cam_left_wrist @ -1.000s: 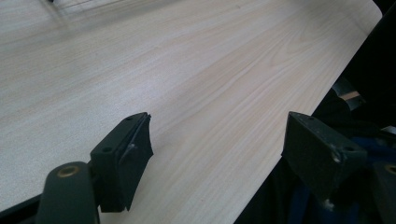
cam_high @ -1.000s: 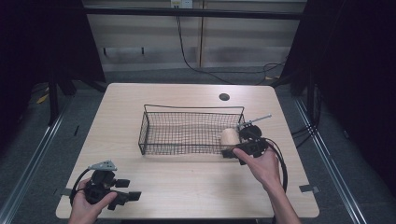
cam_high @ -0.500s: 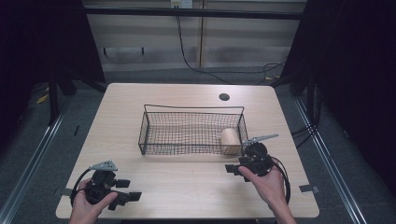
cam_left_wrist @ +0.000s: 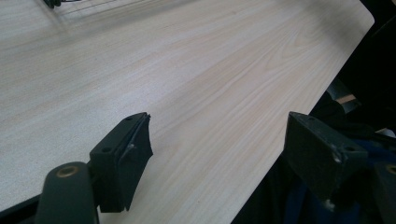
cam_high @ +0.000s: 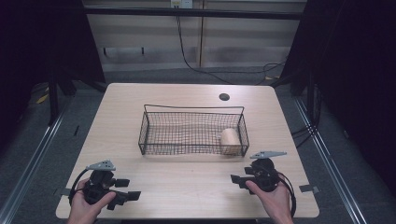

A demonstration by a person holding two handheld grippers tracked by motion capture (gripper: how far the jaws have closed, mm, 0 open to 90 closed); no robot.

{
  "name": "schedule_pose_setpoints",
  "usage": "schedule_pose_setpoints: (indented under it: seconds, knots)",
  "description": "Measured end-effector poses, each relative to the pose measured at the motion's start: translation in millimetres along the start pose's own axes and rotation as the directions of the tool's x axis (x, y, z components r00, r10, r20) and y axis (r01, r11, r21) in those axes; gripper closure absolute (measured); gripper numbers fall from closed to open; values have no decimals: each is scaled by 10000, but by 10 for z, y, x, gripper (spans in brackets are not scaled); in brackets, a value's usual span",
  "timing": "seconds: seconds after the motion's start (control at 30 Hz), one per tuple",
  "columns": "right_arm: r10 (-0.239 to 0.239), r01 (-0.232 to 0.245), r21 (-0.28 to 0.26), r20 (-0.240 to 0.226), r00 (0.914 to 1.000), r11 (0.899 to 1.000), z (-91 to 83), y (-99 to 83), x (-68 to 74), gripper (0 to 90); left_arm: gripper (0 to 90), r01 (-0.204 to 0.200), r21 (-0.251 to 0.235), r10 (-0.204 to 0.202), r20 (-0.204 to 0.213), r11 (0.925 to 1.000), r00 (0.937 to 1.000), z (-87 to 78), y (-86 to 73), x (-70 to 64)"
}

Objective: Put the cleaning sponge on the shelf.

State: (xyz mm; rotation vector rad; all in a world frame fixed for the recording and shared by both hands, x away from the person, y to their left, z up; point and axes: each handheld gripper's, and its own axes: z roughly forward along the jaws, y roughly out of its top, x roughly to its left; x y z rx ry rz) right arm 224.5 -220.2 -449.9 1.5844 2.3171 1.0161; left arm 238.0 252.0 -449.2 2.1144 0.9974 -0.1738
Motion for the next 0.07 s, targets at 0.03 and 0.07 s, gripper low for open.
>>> schedule_pose_setpoints:
  seconds: [0.03,0.07]
  knots:
    - [-61,61,-3,141,9999,10000,16,-9,-9,327,230,31,-12,-31,3,10000,10000,7,0,-5]
    - [-153,155,-49,320,9994,9999,39,-22,-24,338,230,-16,44,16,14,10000,10000,11,1,-6]
